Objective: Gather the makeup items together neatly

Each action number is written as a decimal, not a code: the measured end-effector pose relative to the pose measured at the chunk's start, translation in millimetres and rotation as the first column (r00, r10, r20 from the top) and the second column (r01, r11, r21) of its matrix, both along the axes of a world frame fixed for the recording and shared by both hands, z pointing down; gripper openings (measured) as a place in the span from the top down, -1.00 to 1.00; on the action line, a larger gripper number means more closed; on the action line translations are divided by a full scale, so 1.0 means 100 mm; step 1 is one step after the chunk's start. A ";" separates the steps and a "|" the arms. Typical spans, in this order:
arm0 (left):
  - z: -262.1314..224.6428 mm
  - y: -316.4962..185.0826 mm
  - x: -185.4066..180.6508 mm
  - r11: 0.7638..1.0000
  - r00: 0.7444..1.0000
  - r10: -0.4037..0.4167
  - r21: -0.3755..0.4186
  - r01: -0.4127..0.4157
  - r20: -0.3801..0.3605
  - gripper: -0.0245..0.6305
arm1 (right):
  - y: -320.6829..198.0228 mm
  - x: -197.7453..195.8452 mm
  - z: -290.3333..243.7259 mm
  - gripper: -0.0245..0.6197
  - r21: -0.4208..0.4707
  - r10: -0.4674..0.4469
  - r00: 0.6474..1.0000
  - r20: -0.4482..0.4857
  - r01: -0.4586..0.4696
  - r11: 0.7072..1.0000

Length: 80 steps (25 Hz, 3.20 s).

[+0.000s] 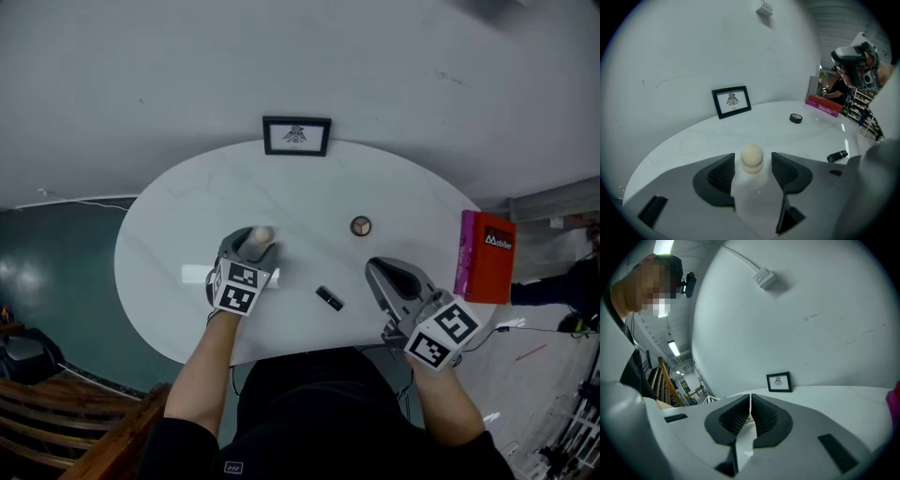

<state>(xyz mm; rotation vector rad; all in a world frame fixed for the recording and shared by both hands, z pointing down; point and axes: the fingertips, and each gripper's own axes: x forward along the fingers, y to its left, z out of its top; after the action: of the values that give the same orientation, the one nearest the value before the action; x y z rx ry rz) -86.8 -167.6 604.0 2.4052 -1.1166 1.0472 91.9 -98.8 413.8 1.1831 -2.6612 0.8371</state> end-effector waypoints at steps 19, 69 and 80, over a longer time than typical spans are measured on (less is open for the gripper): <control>-1.46 0.49 -0.04 0.972 0.971 0.016 0.231 0.041 -0.239 0.61 | 0.21 -0.03 -0.21 0.81 0.065 0.044 0.996 -0.079 -0.039 0.997; -1.49 0.64 -0.13 0.969 0.935 0.034 0.241 0.056 -0.353 0.85 | 0.92 -0.47 2.10 0.41 -0.383 -0.278 0.830 -0.483 0.085 0.920; -1.54 0.67 -0.21 0.970 0.930 0.036 0.237 0.056 -0.366 0.85 | 0.95 -0.43 2.25 0.60 -0.416 -0.289 0.783 -0.551 0.042 0.908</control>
<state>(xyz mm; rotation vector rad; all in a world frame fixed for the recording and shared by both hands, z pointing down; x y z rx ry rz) -107.8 -100.4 450.1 2.6326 -1.1714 0.4397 48.5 -3.4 638.7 0.8942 -1.9309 0.7407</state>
